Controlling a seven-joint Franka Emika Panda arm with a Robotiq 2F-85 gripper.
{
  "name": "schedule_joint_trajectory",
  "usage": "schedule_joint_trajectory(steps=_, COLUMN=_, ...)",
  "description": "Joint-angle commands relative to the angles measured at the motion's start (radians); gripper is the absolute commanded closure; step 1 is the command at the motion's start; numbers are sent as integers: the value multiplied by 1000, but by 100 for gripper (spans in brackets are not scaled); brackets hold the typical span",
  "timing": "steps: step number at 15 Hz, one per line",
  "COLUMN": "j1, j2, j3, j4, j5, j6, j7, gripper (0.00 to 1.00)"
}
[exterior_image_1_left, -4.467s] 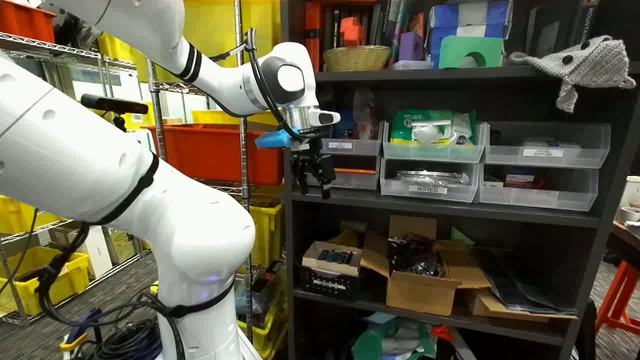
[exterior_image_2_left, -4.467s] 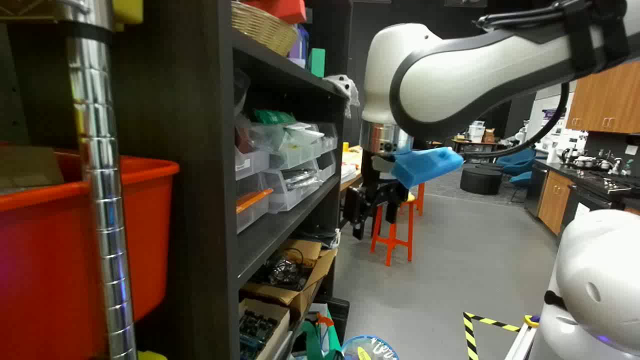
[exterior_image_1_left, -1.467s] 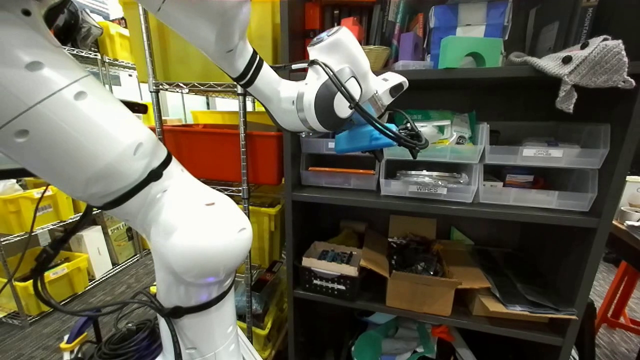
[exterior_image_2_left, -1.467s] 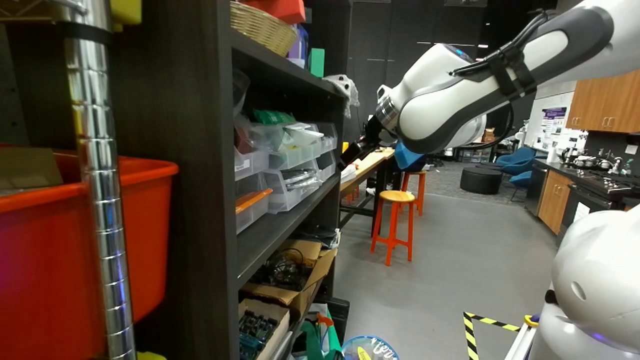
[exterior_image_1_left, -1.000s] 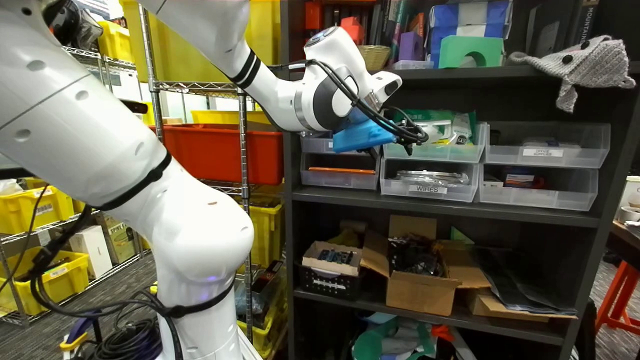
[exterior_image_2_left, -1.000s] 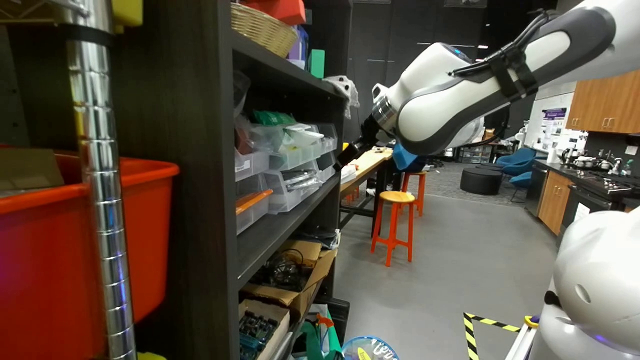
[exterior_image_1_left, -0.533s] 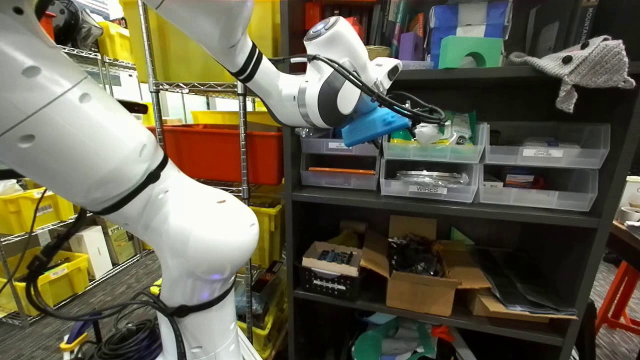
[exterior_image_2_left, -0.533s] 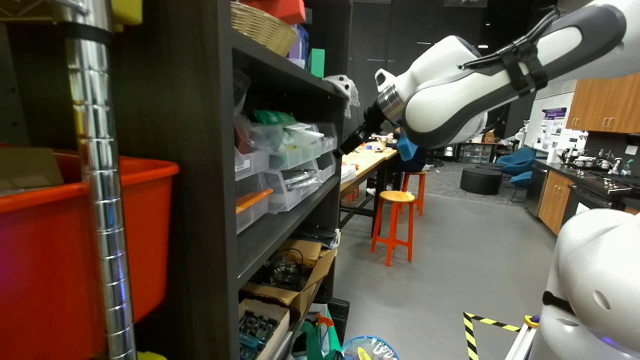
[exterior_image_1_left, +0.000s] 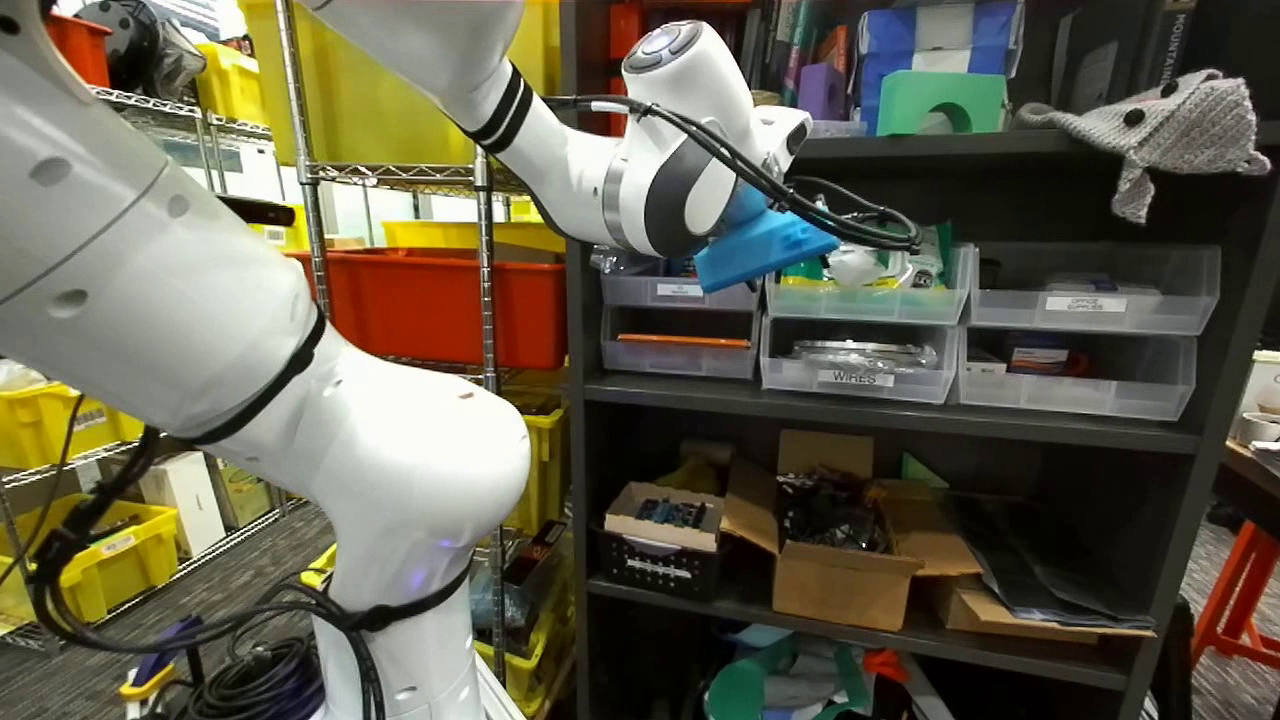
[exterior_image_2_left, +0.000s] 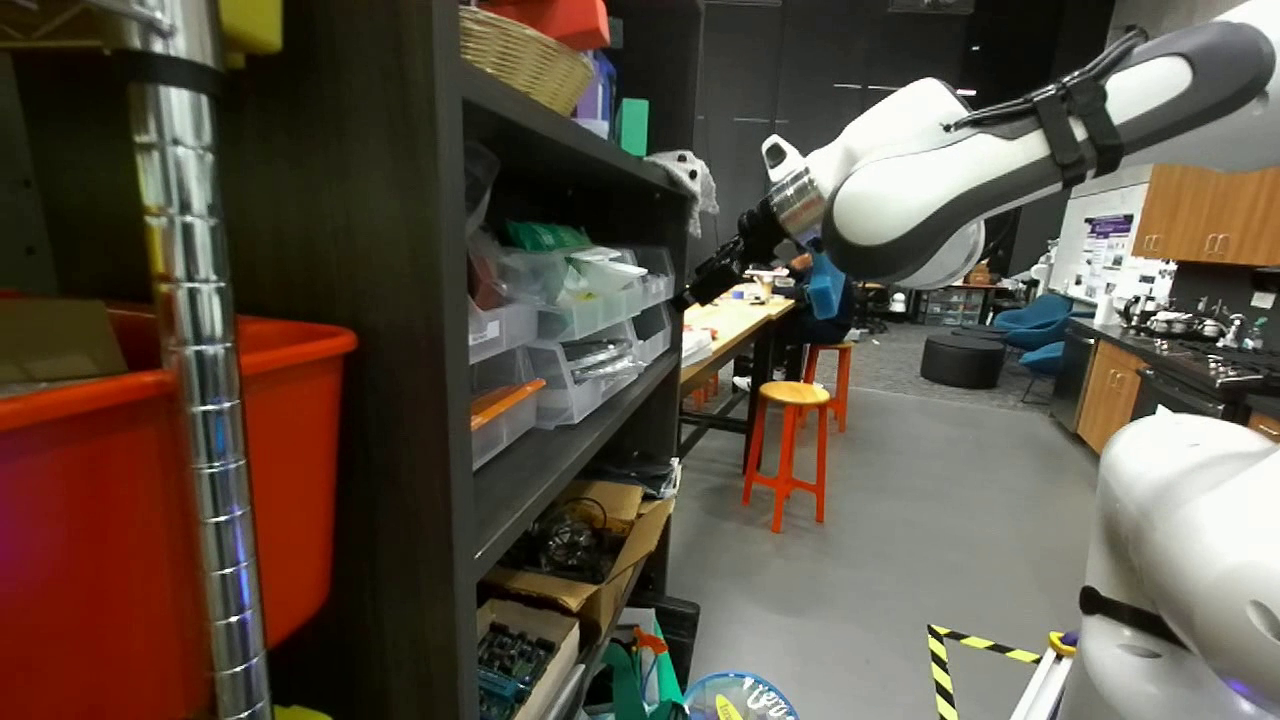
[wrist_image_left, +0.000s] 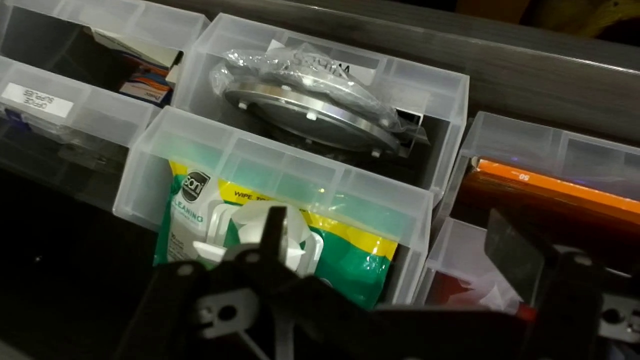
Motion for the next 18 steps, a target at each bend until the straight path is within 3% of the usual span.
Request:
schedule_joint_trajectory(steps=1, j1=-1, j2=0, j3=3, j4=1, j5=0, j6=-1, j7=2, gripper=0)
schedule_joint_trajectory(steps=3, j1=15, j2=13, j3=4, j4=15, j5=10, j6=-11, j7=10, gripper=0)
schedule_joint_trajectory(steps=5, j1=97, j2=28, j3=-39, j4=55, j5=40, j6=-76, j7=-9, gripper=0)
schedule_joint_trajectory(steps=7, j1=224, j2=20, j3=-125, j4=98, j5=97, j6=-195, j7=-79, gripper=0)
schedule_joint_trajectory(steps=9, j1=293, j2=23, j3=-177, j4=143, j5=174, j6=-283, j7=-146, gripper=0)
schedule_joint_trajectory(steps=18, j1=313, j2=68, j3=-278, j4=271, j5=384, j6=-367, j7=-283, gripper=0)
